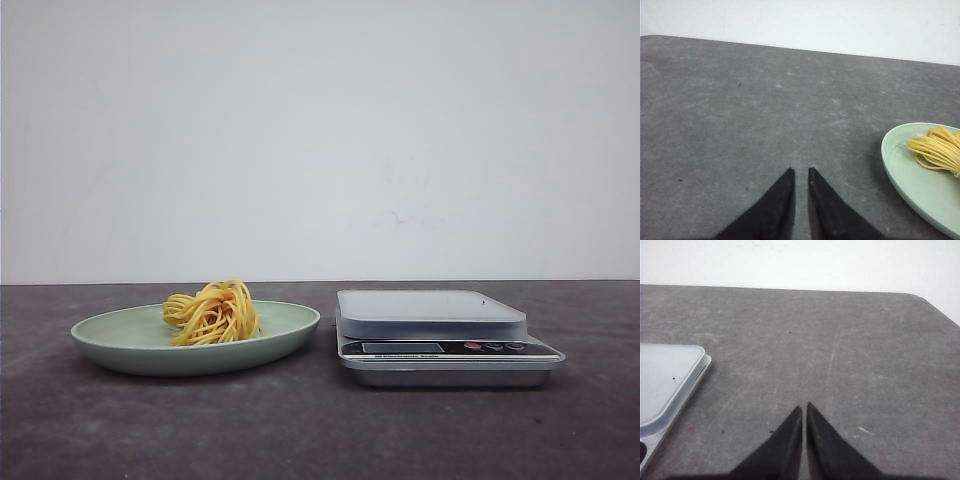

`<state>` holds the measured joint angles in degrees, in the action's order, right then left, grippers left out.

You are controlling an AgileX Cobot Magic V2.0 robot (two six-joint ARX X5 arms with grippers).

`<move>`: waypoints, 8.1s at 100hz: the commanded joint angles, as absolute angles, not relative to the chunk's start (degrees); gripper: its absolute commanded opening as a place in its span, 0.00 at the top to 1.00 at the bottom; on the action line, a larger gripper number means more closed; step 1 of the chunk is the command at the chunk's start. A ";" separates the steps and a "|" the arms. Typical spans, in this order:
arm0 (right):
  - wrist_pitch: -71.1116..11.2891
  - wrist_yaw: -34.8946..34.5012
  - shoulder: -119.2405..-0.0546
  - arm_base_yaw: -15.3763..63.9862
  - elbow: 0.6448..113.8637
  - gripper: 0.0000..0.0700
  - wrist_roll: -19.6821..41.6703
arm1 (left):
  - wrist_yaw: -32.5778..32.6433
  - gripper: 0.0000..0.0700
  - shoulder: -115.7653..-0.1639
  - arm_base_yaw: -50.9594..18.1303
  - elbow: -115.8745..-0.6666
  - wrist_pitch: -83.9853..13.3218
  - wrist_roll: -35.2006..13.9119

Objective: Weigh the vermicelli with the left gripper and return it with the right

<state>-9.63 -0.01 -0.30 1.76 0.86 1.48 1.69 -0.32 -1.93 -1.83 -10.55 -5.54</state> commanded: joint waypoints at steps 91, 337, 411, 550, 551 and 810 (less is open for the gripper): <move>-8.91 -0.01 -0.23 1.69 0.71 0.99 1.19 | 1.69 0.98 -0.25 -1.87 -0.80 -10.85 -5.19; -30.15 -11.25 -24.27 1.76 52.56 0.25 8.84 | -15.27 0.25 -46.00 -11.60 -51.18 -13.65 -20.84; -36.16 -14.15 -32.47 1.76 55.09 0.23 7.01 | 7.70 0.25 -82.15 -32.14 -54.35 -10.57 -14.83; -37.95 -14.15 -32.47 1.76 55.09 0.23 7.07 | 5.56 0.27 -94.83 -35.05 -54.35 -11.09 -20.91; -38.00 -14.15 -32.47 1.76 55.09 0.23 7.07 | 5.58 0.27 -94.89 -35.11 -54.35 -11.09 -20.91; -42.52 -14.15 -32.47 1.76 55.09 0.23 7.25 | 3.70 0.38 -110.19 -49.74 -79.20 -12.27 0.64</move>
<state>-43.03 -13.93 -32.14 1.78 54.00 7.33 2.90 -108.92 -49.28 -77.67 -12.16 1.56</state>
